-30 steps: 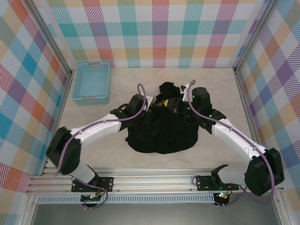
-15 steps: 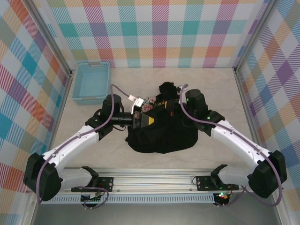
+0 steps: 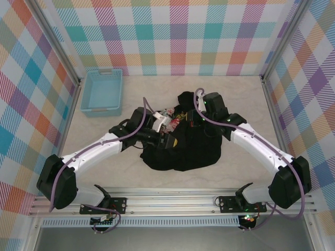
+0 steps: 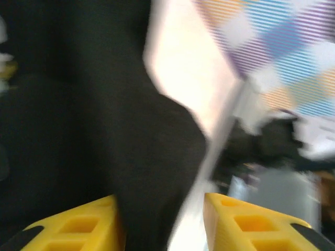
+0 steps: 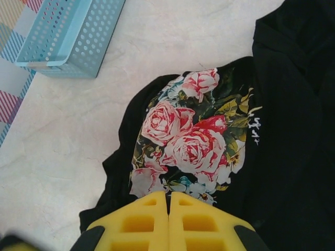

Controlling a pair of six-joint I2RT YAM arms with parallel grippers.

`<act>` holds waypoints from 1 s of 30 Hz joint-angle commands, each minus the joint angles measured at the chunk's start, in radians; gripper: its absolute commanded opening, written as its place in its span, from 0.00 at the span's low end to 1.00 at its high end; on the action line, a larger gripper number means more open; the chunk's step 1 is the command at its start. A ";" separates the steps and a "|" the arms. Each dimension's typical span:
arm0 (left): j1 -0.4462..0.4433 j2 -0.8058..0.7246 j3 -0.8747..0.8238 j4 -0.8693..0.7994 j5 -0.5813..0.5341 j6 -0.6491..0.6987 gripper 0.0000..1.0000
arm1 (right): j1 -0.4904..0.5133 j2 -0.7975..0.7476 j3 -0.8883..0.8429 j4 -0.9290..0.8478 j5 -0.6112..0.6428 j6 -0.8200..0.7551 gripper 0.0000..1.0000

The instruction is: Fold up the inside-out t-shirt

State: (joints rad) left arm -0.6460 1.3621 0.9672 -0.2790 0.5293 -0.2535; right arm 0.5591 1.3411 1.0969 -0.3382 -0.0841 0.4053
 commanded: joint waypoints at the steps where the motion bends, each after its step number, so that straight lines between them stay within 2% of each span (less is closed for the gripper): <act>1: 0.005 -0.025 0.038 -0.172 -0.504 -0.032 0.55 | 0.000 0.002 -0.027 0.042 -0.081 0.037 0.00; 5: -0.114 -0.098 0.023 -0.161 -0.660 -0.010 0.70 | -0.001 0.047 -0.029 0.077 -0.131 0.123 0.00; 7: -0.175 -0.142 0.006 -0.126 -0.674 0.003 0.72 | -0.002 0.067 -0.022 0.079 -0.140 0.160 0.00; 9: -0.233 -0.170 -0.027 -0.036 -0.616 -0.001 0.72 | -0.006 0.080 -0.014 0.086 -0.153 0.194 0.00; 11: -0.281 -0.142 -0.032 0.044 -0.583 -0.028 0.71 | -0.018 0.086 -0.009 0.091 -0.174 0.226 0.00; 12: -0.309 -0.112 -0.025 0.061 -0.601 -0.043 0.71 | -0.026 0.085 -0.012 0.100 -0.187 0.246 0.00; 14: -0.351 -0.044 -0.001 0.085 -0.662 -0.062 0.72 | -0.045 0.078 -0.026 0.126 -0.213 0.289 0.00; 16: -0.388 0.028 0.030 0.095 -0.777 -0.085 0.74 | -0.064 0.071 -0.050 0.172 -0.254 0.344 0.00; 18: -0.409 0.096 0.044 0.122 -0.905 -0.125 0.77 | -0.087 0.061 -0.078 0.230 -0.297 0.412 0.00; 24: -0.429 0.239 0.081 0.212 -1.140 -0.135 0.82 | -0.124 0.053 -0.125 0.318 -0.361 0.516 0.00; 26: -0.428 0.287 0.103 0.218 -1.173 -0.124 0.83 | -0.123 0.052 -0.133 0.326 -0.362 0.523 0.00; 30: -0.428 0.352 0.143 0.214 -1.144 -0.115 0.85 | -0.133 0.049 -0.143 0.334 -0.357 0.521 0.00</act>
State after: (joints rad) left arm -1.0649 1.6867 1.0691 -0.0967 -0.5579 -0.3740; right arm 0.4339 1.4178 0.9676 -0.0589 -0.4118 0.8989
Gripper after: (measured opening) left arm 0.842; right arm 0.047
